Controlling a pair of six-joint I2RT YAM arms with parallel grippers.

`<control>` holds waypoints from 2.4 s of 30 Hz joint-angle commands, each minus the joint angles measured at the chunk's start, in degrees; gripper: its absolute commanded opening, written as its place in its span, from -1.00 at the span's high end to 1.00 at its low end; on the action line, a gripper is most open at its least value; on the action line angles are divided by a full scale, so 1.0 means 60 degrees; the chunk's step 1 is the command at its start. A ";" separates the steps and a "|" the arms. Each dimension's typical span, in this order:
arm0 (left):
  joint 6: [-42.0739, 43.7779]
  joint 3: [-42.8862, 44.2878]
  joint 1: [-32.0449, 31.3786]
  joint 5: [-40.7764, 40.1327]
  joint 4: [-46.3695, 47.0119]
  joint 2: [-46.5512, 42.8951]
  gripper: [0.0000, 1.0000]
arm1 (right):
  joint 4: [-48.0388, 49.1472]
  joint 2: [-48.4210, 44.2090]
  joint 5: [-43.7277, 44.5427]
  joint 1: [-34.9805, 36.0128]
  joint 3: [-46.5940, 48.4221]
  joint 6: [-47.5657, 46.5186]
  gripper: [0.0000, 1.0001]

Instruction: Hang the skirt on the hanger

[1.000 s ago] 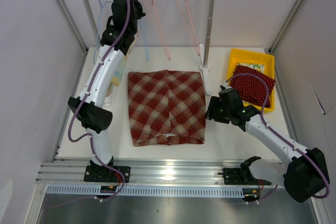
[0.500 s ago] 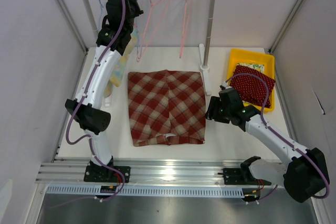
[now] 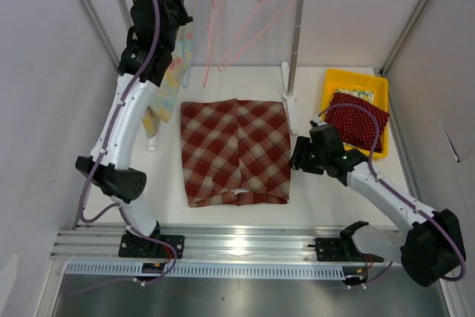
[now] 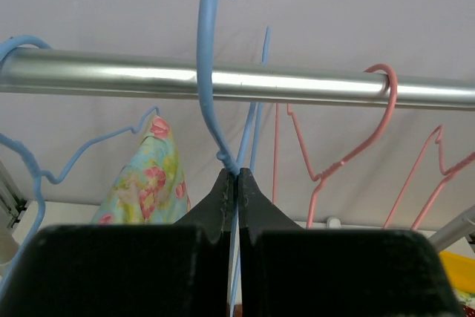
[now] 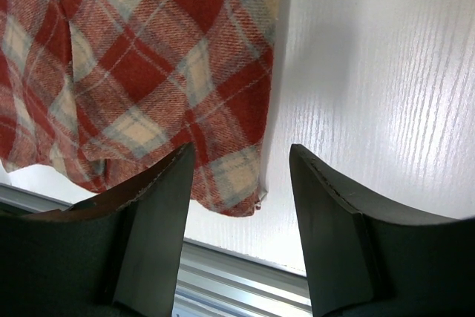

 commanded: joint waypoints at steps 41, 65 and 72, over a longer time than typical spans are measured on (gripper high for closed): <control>-0.1104 -1.0784 0.0053 0.1939 0.0463 -0.6935 1.00 | -0.0188 -0.0465 -0.0255 -0.0091 0.0473 -0.0754 -0.19; -0.2116 -1.4919 -0.3856 0.5453 0.2675 -0.7966 1.00 | -0.2516 -0.1886 0.0198 0.1343 0.1805 -0.0828 -0.18; -0.1910 -1.5195 -0.3990 0.7181 0.3886 -0.6396 1.00 | -0.2547 -0.1681 0.1311 0.2662 0.1484 -0.0272 -0.18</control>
